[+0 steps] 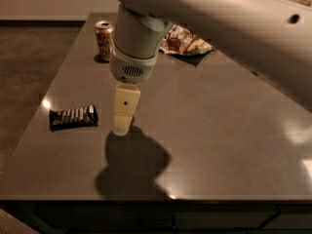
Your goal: Pick rxbar chocolate
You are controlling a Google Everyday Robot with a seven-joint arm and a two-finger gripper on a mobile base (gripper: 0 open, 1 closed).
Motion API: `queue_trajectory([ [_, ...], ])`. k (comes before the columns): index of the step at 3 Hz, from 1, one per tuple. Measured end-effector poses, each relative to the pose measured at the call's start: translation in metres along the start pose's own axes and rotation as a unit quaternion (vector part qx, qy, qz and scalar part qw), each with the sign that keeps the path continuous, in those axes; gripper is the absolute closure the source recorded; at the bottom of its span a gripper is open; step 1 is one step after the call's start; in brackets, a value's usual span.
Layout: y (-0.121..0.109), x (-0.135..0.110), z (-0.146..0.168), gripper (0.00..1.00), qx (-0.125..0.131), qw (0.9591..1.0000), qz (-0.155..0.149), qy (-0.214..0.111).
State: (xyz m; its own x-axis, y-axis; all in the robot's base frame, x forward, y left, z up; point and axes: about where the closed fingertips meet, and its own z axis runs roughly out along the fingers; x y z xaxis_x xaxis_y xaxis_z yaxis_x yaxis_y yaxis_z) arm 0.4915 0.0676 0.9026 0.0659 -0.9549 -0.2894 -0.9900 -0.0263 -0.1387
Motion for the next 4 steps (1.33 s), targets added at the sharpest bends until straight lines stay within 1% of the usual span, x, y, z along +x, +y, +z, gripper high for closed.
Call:
queue_trajectory([
  [1,-0.002,-0.032,0.029,0.0,-0.024,0.9996,-0.012,-0.003],
  [2,0.001,-0.059,0.053,0.0,-0.043,0.9988,-0.024,-0.006],
  [3,0.004,-0.08,0.071,0.0,-0.05,0.9981,-0.037,-0.004],
  [4,0.003,-0.093,0.086,0.0,-0.052,0.9975,-0.048,0.002],
])
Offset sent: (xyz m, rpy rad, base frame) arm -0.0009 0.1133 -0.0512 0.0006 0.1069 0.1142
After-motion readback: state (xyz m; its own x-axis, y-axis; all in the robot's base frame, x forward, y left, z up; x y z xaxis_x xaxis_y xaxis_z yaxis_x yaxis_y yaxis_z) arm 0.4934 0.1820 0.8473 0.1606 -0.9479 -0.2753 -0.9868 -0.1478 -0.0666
